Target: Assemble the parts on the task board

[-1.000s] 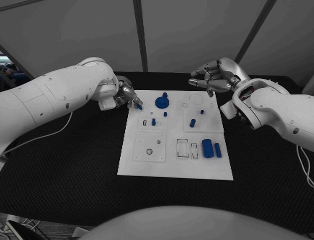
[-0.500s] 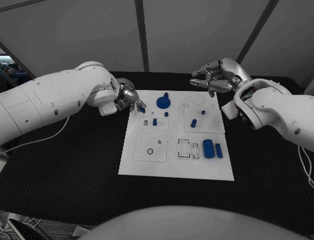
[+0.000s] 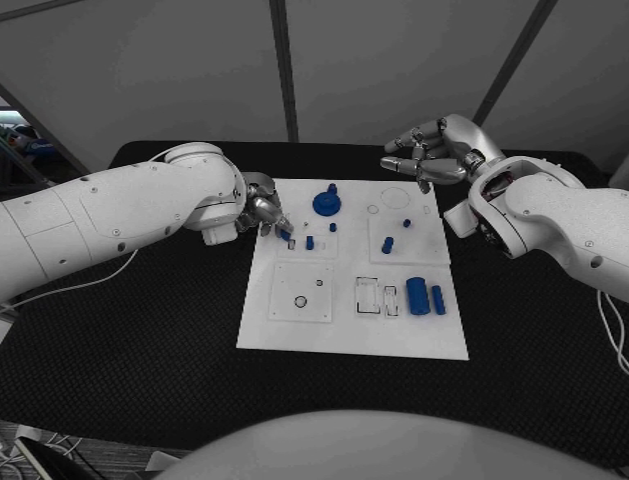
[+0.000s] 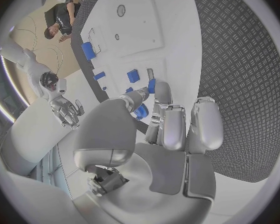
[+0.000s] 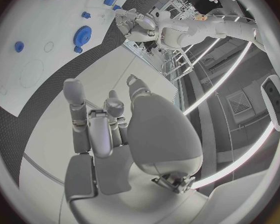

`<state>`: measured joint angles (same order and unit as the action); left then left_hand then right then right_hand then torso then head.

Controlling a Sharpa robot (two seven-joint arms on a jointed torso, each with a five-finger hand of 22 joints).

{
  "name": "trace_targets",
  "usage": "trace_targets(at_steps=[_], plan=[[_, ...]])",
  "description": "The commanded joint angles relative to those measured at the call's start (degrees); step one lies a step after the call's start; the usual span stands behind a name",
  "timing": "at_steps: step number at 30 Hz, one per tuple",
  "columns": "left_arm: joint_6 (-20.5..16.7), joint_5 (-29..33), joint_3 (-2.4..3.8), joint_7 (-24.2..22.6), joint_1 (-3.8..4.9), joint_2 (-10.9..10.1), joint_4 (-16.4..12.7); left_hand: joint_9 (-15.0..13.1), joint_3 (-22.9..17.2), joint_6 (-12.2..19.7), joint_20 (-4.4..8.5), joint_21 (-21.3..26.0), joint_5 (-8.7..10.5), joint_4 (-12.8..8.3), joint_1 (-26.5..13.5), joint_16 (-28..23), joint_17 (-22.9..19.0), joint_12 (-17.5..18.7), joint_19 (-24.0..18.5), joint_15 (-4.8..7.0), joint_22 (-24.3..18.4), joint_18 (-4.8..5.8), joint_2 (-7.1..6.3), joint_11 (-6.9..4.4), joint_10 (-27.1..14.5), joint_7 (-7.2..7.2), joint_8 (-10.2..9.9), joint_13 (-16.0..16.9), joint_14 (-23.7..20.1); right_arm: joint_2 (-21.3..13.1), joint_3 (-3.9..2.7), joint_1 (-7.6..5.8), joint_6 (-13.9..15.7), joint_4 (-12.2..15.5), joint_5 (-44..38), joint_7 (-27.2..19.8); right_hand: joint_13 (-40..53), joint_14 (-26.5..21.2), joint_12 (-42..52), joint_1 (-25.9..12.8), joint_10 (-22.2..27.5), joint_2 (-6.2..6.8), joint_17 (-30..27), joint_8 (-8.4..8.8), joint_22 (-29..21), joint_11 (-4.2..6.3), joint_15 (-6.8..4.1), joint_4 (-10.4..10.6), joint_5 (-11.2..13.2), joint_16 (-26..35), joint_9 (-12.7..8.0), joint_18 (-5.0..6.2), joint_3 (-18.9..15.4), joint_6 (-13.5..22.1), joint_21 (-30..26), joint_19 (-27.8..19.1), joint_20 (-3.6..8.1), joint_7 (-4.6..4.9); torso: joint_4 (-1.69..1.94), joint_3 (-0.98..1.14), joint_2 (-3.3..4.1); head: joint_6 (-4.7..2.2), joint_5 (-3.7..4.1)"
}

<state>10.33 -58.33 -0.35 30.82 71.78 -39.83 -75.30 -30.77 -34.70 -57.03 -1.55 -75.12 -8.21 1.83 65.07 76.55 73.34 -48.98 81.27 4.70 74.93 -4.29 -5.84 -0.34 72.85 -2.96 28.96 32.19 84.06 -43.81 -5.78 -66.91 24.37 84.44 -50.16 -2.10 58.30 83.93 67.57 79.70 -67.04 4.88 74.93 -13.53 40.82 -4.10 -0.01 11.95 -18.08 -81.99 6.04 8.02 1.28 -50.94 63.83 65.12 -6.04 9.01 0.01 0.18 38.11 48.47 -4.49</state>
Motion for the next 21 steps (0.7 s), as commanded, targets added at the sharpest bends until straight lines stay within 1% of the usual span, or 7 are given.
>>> trace_targets(at_steps=[1, 6, 11, 18, 21], plan=[[0.2, -2.2, -0.11, -0.5, -0.04, 0.1, -0.3, -0.1, -7.3, -0.1, 0.05, -0.3, -0.34, -6.9, 0.4, 0.2, 0.1, -0.2, 0.4, 0.29, 1.6, 0.18, -0.37, -1.49, 1.8, 0.37, 0.3, 0.0, 2.1, 0.0, -0.05, -0.08, -0.4, 0.1, -0.1, -0.3, 0.1, 2.4, 0.1, 0.1, 0.1, -0.36, 1.1, -0.38, 0.0, 0.05, -0.27, -0.2, -0.3, 0.3, -0.1, 0.89, -0.2, 0.0, -0.3, -0.1, 0.11, -0.09, -0.03, -0.01, 0.02, 0.02, 0.06], [0.0, -2.3, -0.23, -0.4, -0.18, 0.2, -0.5, -0.1, -7.4, -0.1, 0.07, -0.3, -0.43, -7.0, 0.4, 0.2, 0.0, -0.3, 0.4, 0.31, 1.6, 0.18, -0.48, -1.51, 1.9, 0.39, 0.3, 0.2, 2.1, -0.1, -0.05, -0.08, -0.4, 0.1, -0.1, -0.3, 0.1, 2.4, 0.1, 0.0, 0.1, -0.39, 1.2, -0.44, 0.0, 0.06, -0.28, -0.1, -0.3, 0.3, -0.1, 0.88, -0.2, 0.0, -0.4, 0.0, 0.13, -0.1, 0.03, 0.0, -0.01, 0.09, 0.11], [-0.1, -2.3, -0.26, -0.4, -0.27, 0.1, -0.9, -0.1, -7.5, -0.1, 0.07, -0.3, -0.46, -7.0, 0.3, 0.2, 0.0, -0.3, 0.4, 0.31, 1.6, 0.18, -0.52, -1.52, 2.0, 0.4, 0.4, 0.2, 2.1, 0.0, -0.05, -0.08, -0.5, 0.1, -0.1, -0.3, 0.1, 2.4, 0.1, 0.0, 0.1, -0.39, 1.2, -0.44, 0.0, 0.06, -0.28, -0.1, -0.3, 0.3, -0.1, 0.88, -0.2, 0.0, -0.4, 0.0, 0.13, -0.1, 0.02, -0.03, 0.0, 0.1, 0.15], [0.0, -2.3, -0.27, -0.3, -0.38, 0.1, -1.6, -0.2, -7.8, -0.3, 0.11, -0.4, -0.62, -7.0, 0.2, 0.2, 0.1, -0.5, 0.5, 0.35, 1.7, 0.21, -0.67, -1.56, 2.3, 0.44, 0.5, 0.5, 2.1, 0.0, -0.05, -0.08, -0.5, 0.0, -0.1, -0.3, 0.1, 2.4, 0.1, 0.0, 0.1, -0.39, 1.2, -0.44, 0.0, 0.06, -0.28, -0.1, -0.3, 0.3, -0.1, 0.88, -0.2, 0.0, -0.4, 0.0, 0.13, -0.1, -0.01, 0.02, 0.01, 0.16, 0.18], [0.3, -2.3, -0.27, -0.3, -0.41, 0.1, -1.8, -0.2, -7.9, -0.3, 0.13, -0.5, -0.71, -7.0, 0.2, 0.2, 0.1, -0.6, 0.6, 0.37, 1.7, 0.22, -0.77, -1.59, 2.4, 0.47, 0.5, 0.6, 2.1, 0.0, -0.05, -0.08, -0.6, 0.0, -0.1, -0.3, 0.1, 2.4, 0.1, 0.0, 0.1, -0.39, 1.2, -0.44, 0.0, 0.06, -0.28, -0.1, -0.3, 0.3, -0.1, 0.88, -0.2, 0.0, -0.4, 0.0, 0.13, -0.1, -0.01, 0.01, 0.02, 0.19, 0.19]])
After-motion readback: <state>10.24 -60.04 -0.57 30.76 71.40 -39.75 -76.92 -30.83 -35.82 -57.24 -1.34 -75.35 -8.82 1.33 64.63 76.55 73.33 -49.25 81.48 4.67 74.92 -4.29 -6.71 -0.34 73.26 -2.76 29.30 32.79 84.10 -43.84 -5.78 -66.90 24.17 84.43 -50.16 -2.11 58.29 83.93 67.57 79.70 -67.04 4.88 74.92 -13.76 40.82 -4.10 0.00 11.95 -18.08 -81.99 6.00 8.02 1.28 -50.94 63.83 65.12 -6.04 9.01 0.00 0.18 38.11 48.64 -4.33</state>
